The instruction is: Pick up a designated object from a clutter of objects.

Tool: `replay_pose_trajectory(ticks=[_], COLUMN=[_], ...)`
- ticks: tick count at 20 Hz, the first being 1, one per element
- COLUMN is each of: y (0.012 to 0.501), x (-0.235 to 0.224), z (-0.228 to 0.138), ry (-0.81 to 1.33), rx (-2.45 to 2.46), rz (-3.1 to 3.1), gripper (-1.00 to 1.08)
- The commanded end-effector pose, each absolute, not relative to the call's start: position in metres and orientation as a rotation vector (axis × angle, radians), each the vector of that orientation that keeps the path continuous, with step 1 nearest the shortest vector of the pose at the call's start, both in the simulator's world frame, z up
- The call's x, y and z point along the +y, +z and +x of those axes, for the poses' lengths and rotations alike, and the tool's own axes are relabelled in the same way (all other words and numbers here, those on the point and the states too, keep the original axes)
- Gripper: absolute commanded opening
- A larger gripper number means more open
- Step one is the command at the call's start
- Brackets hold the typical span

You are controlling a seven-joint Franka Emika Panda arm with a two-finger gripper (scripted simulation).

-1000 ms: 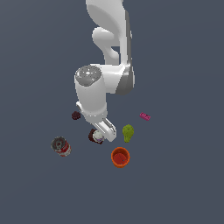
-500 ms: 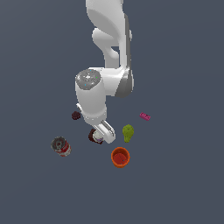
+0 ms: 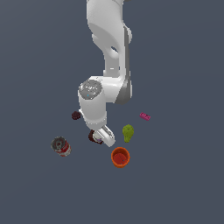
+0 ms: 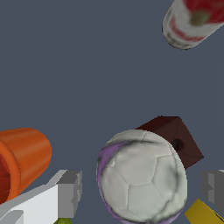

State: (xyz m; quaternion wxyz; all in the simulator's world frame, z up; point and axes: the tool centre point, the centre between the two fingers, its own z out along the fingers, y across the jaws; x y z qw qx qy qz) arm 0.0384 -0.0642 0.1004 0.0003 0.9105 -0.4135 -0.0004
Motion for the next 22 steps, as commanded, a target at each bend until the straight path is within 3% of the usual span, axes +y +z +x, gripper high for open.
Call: replay_pose_trajectory(ticks=[1, 5, 6, 22], y=[0.092, 0.088, 0.088, 0.1], x=[-0.064, -0.064, -0.064, -0.058], z=[0.039, 0.04, 0.04, 0.041], ry=[0.0, 0.0, 0.0, 0.002], rx=[-1.301, -1.301, -1.301, -1.3], rz=[2.859, 2.859, 2.859, 2.861], gripper=[1.0, 1.0, -1.0, -1.0])
